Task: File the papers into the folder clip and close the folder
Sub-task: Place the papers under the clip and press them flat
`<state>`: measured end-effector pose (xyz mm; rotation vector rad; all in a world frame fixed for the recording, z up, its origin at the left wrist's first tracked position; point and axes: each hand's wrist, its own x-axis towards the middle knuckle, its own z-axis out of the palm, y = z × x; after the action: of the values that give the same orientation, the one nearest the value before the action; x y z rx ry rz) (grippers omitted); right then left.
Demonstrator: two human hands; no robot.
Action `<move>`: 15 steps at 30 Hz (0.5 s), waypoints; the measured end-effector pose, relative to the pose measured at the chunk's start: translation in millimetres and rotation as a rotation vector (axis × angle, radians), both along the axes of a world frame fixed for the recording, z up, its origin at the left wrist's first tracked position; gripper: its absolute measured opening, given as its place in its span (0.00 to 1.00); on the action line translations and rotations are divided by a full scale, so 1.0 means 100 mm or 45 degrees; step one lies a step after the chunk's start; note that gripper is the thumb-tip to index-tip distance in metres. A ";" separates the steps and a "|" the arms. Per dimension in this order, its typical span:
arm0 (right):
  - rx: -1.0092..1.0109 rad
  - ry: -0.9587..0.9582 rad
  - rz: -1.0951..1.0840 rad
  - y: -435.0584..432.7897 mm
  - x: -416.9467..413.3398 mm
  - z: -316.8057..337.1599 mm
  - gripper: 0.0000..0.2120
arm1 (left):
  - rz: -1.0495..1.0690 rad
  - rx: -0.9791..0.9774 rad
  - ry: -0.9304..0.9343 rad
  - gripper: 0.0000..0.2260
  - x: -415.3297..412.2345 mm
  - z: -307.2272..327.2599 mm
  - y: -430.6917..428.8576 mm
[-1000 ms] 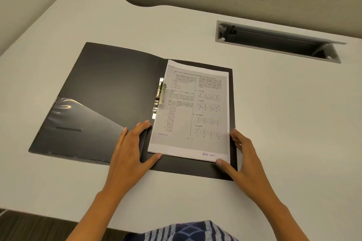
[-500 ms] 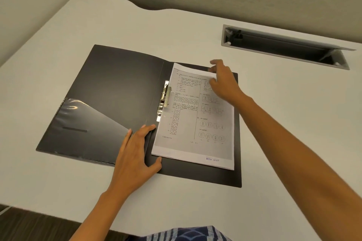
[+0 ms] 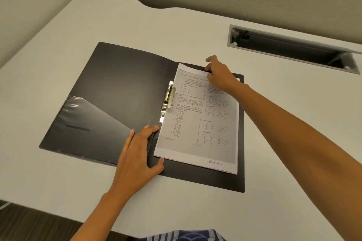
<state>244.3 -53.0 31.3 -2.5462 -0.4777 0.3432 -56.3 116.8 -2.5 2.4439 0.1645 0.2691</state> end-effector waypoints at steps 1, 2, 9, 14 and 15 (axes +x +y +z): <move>0.001 0.000 0.001 0.00 0.00 0.00 0.22 | 0.003 0.000 0.007 0.35 0.00 0.00 0.00; 0.003 0.001 0.003 0.00 -0.01 -0.01 0.21 | 0.008 -0.002 0.019 0.35 -0.01 0.00 0.00; 0.023 0.010 0.003 0.00 -0.02 -0.04 0.21 | 0.012 -0.012 0.023 0.35 0.00 0.01 0.00; 0.033 0.018 -0.015 0.01 -0.04 -0.04 0.21 | 0.015 -0.020 0.028 0.35 -0.01 0.00 0.00; 0.050 0.007 -0.028 0.00 -0.06 -0.03 0.21 | 0.023 -0.027 0.045 0.35 -0.01 0.00 0.01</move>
<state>238.7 -52.5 27.9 -2.5102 -0.4499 0.3294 -57.1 117.4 -2.6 2.4282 0.2041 0.2315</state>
